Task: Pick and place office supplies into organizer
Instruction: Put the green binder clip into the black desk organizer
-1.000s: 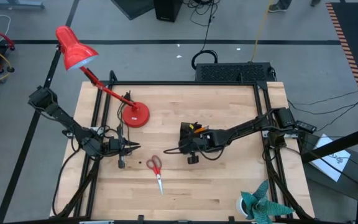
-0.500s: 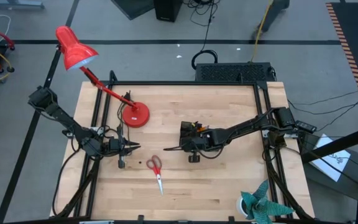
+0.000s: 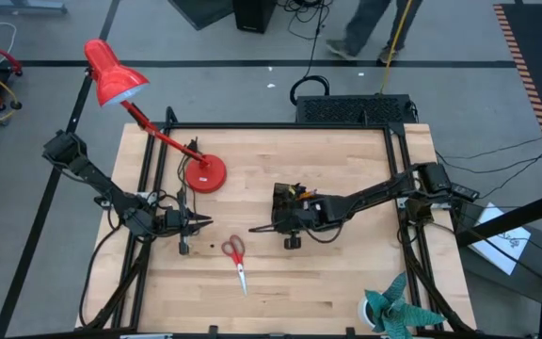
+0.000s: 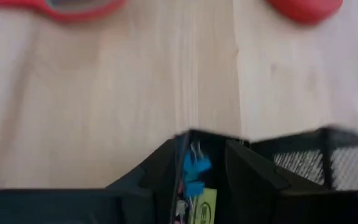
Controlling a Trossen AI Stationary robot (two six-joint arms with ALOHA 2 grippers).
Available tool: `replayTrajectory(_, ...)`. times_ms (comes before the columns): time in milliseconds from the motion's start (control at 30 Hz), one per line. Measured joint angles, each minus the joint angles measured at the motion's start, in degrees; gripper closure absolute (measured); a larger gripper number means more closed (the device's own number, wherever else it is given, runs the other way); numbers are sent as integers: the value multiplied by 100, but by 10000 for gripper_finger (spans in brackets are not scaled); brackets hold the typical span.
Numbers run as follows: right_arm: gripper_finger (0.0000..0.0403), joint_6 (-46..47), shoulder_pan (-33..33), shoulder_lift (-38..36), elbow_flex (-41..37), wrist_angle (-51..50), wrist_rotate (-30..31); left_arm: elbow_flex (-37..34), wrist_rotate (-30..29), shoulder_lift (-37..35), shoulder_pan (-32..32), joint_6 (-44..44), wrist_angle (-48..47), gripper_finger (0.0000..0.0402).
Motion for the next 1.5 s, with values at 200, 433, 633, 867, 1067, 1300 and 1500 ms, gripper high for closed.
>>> replayTrajectory(200, 313, -180, 204, -748, 0, 131, 285, 0, 2, 0, 1, 0, 7, 355)
replayTrajectory(433, 396, -240, 917, -1495, 4, 626, -50, 0, 6, -2, 1, -153, 4, 355)
replayTrajectory(633, 398, -450, 1776, -1487, -292, 2019, -9, 2, 717, 0, 0, -897, -154, 355)
replayTrajectory(867, 402, -777, 1947, -1679, -1453, 3586, 392, 2, 858, 0, -1, -1358, -243, 355)
replayTrajectory(1067, 402, -369, 1603, -2651, -2888, 4730, 324, 3, 1281, -10, -249, -678, 720, 355)
replayTrajectory(1300, 402, 148, 1202, -3760, -4705, 6449, -348, 4, 519, -9, -640, -92, 979, 355)
replayTrajectory(1500, 402, 508, 935, -4163, -5290, 6619, -354, 576, -455, -11, -968, 258, 250, 355)
